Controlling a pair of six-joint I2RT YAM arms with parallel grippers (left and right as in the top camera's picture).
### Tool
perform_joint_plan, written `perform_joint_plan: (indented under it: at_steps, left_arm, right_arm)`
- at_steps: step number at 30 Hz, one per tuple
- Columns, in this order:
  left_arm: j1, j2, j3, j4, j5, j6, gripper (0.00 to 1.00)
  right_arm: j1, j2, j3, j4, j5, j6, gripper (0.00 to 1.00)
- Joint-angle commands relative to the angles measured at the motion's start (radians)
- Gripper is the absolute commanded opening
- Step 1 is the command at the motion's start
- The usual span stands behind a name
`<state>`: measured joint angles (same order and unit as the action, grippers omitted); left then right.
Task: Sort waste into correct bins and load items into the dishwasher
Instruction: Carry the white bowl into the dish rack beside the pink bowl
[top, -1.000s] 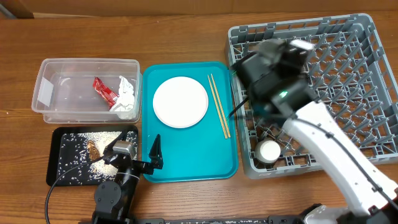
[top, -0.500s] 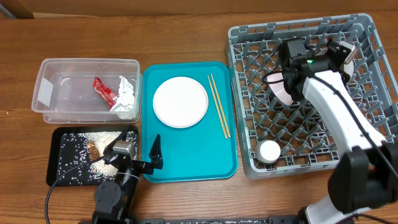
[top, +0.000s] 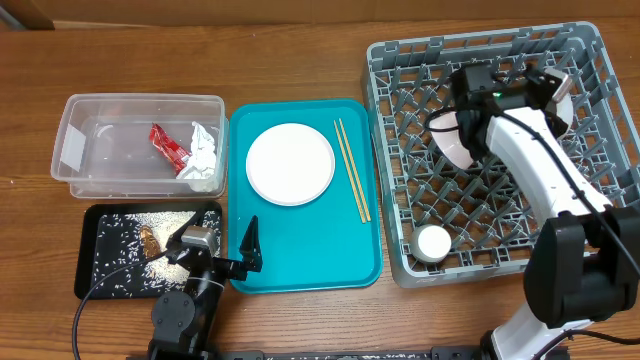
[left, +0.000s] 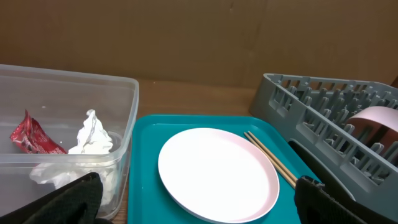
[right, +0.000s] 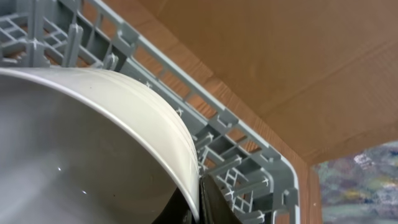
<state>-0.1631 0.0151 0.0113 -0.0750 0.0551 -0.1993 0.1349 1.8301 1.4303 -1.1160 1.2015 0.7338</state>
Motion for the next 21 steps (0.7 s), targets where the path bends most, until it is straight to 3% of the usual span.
perform_joint_plan:
  at_steps: [1, 21]
  left_arm:
    - [0.006, -0.010, -0.006, 0.001, -0.011, 0.020, 1.00]
    - [0.006, -0.010, -0.006, 0.001, -0.011, 0.020, 1.00]
  right_arm:
    - [0.008, 0.012, -0.005, 0.003, -0.053, -0.013, 0.04]
    - [0.042, 0.064, -0.018, -0.018, 0.047, -0.028, 0.04]
